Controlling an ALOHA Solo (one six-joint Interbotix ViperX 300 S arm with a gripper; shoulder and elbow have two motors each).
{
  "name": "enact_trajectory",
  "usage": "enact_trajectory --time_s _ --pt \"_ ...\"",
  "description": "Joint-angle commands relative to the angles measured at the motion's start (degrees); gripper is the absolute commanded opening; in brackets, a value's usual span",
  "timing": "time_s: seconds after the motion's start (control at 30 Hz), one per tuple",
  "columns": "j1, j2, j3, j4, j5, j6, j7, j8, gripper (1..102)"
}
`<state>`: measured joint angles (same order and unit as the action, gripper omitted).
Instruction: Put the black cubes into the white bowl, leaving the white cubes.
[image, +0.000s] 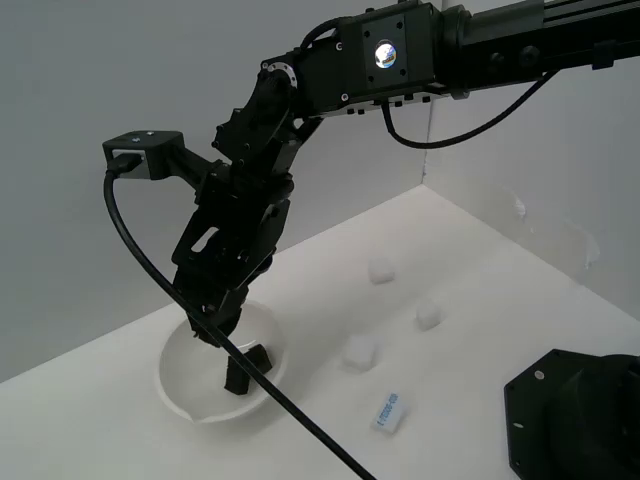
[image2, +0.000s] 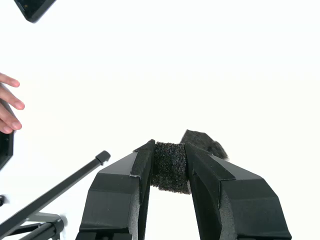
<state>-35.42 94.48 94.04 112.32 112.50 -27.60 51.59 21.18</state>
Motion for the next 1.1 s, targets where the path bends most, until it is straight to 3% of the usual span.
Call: enact_trajectory --time_s 0.0,0.17,0.2,0.33,0.37,0.5,0.67,0.83,1.07 --pt "-0.09 0.44 0.70 -2.29 -2.64 -1.85 0.35 -0.09 3" --pt "-0.09 -0.18 0.18 -2.55 -2.99 -5.71 0.35 1.23 8" --pt "-0.09 -0.18 0.09 -2.55 -2.90 -6.33 0.35 1.58 16" --pt "-0.09 -0.18 0.00 -2.55 -2.99 -6.59 0.35 1.93 69" --pt "-0.09 -0.26 0.00 -2.55 -2.99 -6.59 0.35 2.02 74" --pt "0.00 -0.44 -0.18 -2.55 -2.99 -6.59 0.35 2.81 76" --pt "0.18 -0.35 0.00 -2.46 -2.90 -6.59 0.62 2.90 100" --pt "0.35 1.05 1.41 -2.29 -2.64 -6.50 2.46 2.90 100" --pt "1.05 3.52 3.96 -1.93 -2.20 -6.59 8.35 2.46 100"
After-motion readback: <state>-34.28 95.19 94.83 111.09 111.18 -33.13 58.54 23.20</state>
